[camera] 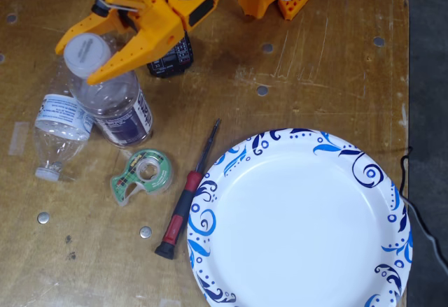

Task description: Move the bottles to the plate

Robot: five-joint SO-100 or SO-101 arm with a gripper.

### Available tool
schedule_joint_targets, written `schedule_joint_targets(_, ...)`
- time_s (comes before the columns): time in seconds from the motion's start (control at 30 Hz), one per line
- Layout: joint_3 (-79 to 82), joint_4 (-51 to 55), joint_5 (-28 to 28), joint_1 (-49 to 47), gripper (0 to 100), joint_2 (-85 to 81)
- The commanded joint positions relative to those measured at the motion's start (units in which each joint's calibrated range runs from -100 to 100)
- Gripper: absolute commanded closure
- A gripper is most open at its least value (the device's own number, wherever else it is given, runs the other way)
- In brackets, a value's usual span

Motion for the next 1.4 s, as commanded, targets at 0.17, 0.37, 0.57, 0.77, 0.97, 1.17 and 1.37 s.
schedule_joint_targets(0.17, -10.88, 0.47, -1.98, -11.31, 95, -8.78)
schedule_joint_targets(0.37, -17.82, 12.05, -2.03, -18.64, 94, -13.92)
schedule_joint_targets(0.57, -18.00, 19.88, -2.92, -25.87, 95, -19.48)
schedule_joint_targets(0.77, -16.65, 23.19, -2.81, -34.82, 95, -20.33)
schedule_joint_targets(0.97, -12.59, 22.32, -2.86, -41.72, 95, -20.16)
schedule_joint_targets(1.17, -8.90, 22.14, -2.92, -46.78, 95, -19.82)
schedule_joint_targets(1.37, -6.38, 8.48, -2.86, -49.70, 95, -11.31)
